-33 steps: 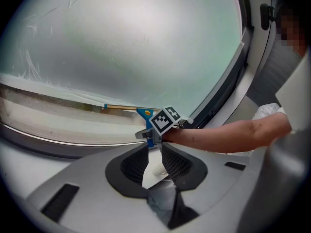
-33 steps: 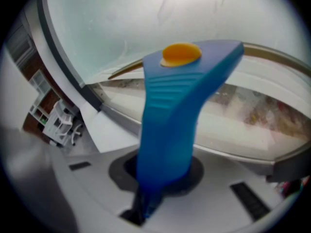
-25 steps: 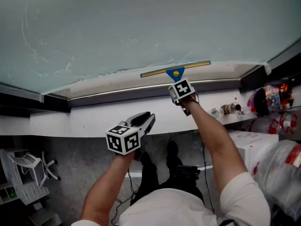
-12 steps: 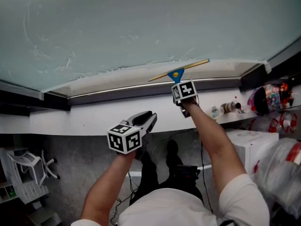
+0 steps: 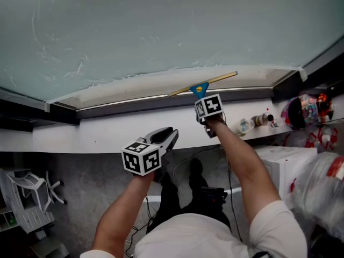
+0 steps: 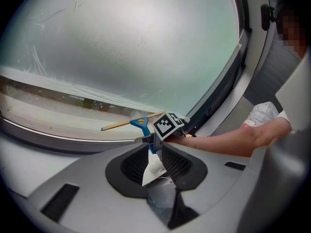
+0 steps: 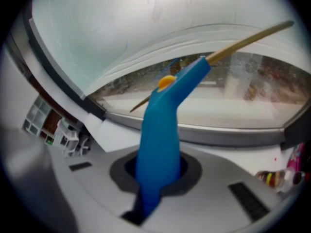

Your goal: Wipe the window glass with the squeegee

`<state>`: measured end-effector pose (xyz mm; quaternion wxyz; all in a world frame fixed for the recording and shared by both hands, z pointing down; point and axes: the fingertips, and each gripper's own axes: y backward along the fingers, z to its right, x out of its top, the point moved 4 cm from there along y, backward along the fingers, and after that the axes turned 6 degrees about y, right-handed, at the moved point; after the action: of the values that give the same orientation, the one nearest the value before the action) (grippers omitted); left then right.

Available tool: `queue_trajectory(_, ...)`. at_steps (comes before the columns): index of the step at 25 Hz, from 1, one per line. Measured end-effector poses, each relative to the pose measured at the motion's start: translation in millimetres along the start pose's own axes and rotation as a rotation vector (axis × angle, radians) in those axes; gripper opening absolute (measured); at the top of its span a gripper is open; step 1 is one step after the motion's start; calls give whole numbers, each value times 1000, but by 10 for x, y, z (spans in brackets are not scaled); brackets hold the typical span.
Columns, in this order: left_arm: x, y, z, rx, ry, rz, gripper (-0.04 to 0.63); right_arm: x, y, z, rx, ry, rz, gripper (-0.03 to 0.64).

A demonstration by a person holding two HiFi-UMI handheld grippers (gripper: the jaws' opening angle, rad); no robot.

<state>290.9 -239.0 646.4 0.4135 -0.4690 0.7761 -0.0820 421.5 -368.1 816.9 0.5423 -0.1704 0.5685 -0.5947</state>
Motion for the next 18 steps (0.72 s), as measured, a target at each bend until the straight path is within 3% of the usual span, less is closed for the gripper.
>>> queue_trajectory(8, -65, 176, 1, -18, 0, 9, 107, -192, 200, -218, 9, -46, 23, 43)
queue_trajectory(18, -92, 496, 19, -64, -4, 30, 107, -328, 510, -561, -1, -25, 25, 43)
